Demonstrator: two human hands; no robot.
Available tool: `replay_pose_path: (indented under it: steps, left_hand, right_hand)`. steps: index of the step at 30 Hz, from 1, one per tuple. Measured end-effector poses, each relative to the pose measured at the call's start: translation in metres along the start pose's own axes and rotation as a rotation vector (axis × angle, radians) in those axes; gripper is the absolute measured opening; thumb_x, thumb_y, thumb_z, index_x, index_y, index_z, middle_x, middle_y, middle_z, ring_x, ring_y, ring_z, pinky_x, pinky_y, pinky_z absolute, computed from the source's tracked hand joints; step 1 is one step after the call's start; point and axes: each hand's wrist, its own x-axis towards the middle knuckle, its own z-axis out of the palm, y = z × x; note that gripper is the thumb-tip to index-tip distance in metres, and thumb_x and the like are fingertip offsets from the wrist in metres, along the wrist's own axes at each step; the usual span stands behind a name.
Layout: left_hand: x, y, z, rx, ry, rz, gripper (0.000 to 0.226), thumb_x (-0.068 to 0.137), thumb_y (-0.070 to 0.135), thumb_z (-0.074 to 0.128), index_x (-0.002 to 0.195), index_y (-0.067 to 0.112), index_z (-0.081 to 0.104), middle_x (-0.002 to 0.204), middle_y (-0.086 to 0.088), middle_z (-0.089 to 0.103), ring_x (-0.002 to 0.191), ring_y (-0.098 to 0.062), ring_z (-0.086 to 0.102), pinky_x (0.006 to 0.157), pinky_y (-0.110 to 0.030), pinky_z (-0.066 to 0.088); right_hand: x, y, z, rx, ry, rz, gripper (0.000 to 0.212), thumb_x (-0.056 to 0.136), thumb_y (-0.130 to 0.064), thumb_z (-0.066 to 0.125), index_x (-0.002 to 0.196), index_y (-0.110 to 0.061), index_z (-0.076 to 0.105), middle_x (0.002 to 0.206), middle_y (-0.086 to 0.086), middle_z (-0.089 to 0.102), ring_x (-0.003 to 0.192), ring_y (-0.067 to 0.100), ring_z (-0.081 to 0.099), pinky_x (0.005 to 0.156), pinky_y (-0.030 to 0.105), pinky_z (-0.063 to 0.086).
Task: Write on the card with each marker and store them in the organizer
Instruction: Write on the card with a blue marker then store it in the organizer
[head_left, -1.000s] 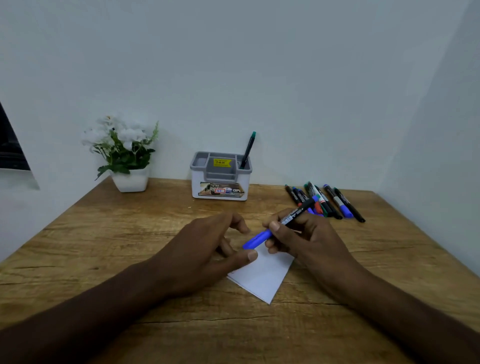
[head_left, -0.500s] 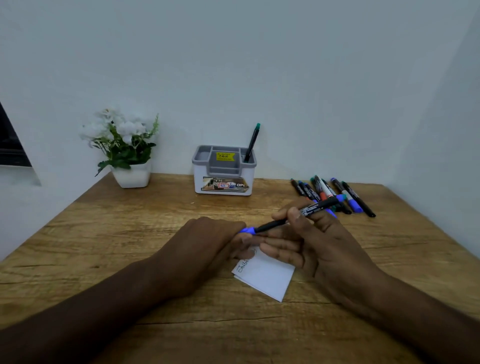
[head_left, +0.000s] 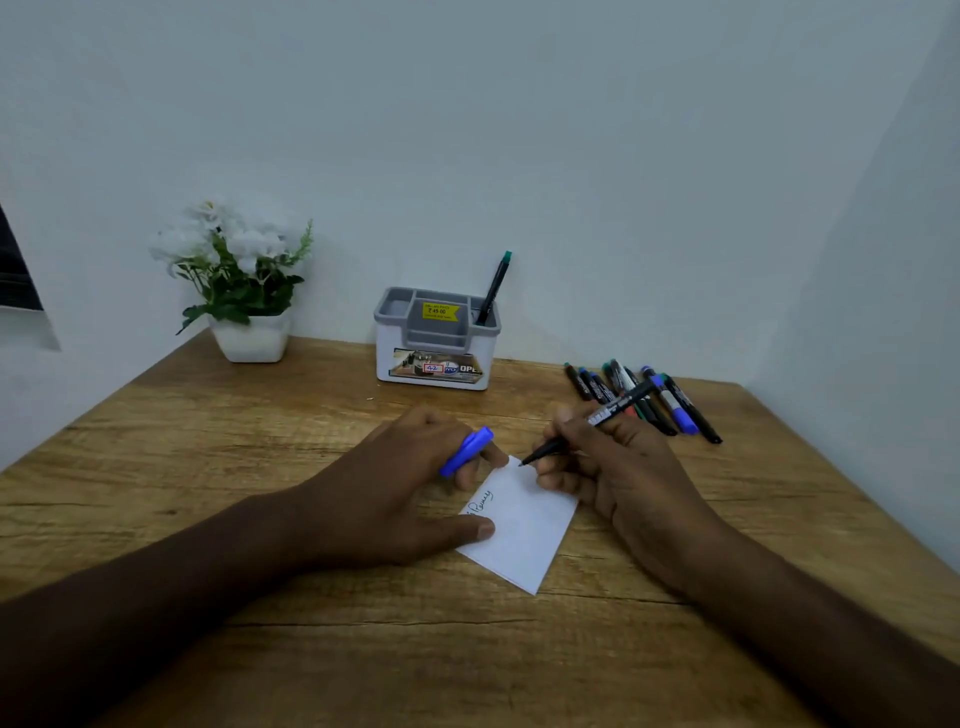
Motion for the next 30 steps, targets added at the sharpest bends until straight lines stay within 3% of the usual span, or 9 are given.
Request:
replay_pose_path:
  steps: [1,3,6,11,15,18,26,30]
  left_hand:
    - [0.0,0.0,-0.001,0.002,-0.019,-0.009,0.032,0.087,0.063,0.071,0.088,0.04,0.049,0.112,0.046,0.045,0.115,0.017,0.038,0.09,-0.009,0.031]
    - [0.001,-0.001,0.0,0.022,-0.039,-0.021,0.033,0.088,0.066,0.068,0.091,0.039,0.05,0.108,0.033,0.051,0.11,0.012,0.041,0.09,-0.015,0.035]
    - [0.0,-0.001,0.001,0.045,-0.041,-0.031,0.036,0.087,0.07,0.065,0.092,0.038,0.05,0.105,0.024,0.053,0.107,0.005,0.044,0.092,-0.02,0.04]
    - [0.002,-0.003,0.001,0.041,-0.048,-0.037,0.043,0.082,0.078,0.064,0.092,0.039,0.049,0.103,0.024,0.052,0.104,0.005,0.044,0.089,-0.02,0.041]
    - [0.003,-0.006,-0.002,0.05,-0.111,-0.03,0.049,0.079,0.083,0.061,0.096,0.039,0.051,0.109,0.019,0.054,0.105,-0.003,0.048,0.094,-0.034,0.048]
    - [0.002,-0.008,-0.003,0.041,-0.116,-0.032,0.051,0.078,0.084,0.061,0.099,0.039,0.052,0.11,0.019,0.054,0.104,-0.001,0.047,0.093,-0.035,0.049]
    - [0.003,-0.009,-0.001,0.022,-0.101,-0.024,0.052,0.076,0.082,0.062,0.103,0.038,0.055,0.114,0.021,0.054,0.109,0.002,0.045,0.096,-0.03,0.047]
    - [0.002,-0.011,-0.001,0.015,-0.098,-0.012,0.044,0.078,0.083,0.063,0.092,0.044,0.048,0.106,0.025,0.052,0.107,0.0,0.048,0.091,-0.034,0.05]
  right_hand:
    - [-0.001,-0.002,0.001,-0.038,-0.032,-0.005,0.009,0.093,-0.013,0.074,0.086,-0.008,0.077,0.087,0.016,0.076,0.075,0.023,0.073,0.073,0.031,0.066]
    - [0.0,-0.003,0.002,-0.204,-0.073,-0.049,0.015,0.091,0.006,0.072,0.085,-0.007,0.075,0.084,0.017,0.076,0.075,0.024,0.073,0.073,0.031,0.064]
    - [0.005,-0.005,0.01,-0.47,-0.106,-0.116,0.009,0.091,-0.001,0.072,0.088,-0.008,0.077,0.076,0.008,0.078,0.071,0.02,0.074,0.071,0.027,0.06]
    - [0.012,0.001,0.008,-0.535,-0.134,-0.148,0.017,0.086,0.004,0.074,0.082,-0.012,0.079,0.081,0.014,0.08,0.081,0.033,0.078,0.086,0.045,0.065]
    - [0.012,0.006,0.003,-0.605,-0.151,-0.188,0.017,0.086,0.001,0.077,0.081,-0.015,0.081,0.077,0.008,0.08,0.07,0.022,0.075,0.073,0.037,0.063]
    - [0.015,0.008,0.003,-0.649,-0.155,-0.192,0.01,0.087,-0.009,0.079,0.081,-0.018,0.079,0.073,0.001,0.078,0.06,0.008,0.068,0.064,0.03,0.056]
    - [0.014,0.01,0.002,-0.721,-0.156,-0.238,0.009,0.086,-0.014,0.079,0.081,-0.02,0.08,0.082,-0.001,0.082,0.065,0.005,0.071,0.064,0.025,0.059]
    - [0.015,0.009,0.001,-0.69,-0.1,-0.243,0.01,0.087,-0.013,0.08,0.082,-0.021,0.081,0.081,-0.003,0.082,0.066,0.005,0.071,0.063,0.023,0.058]
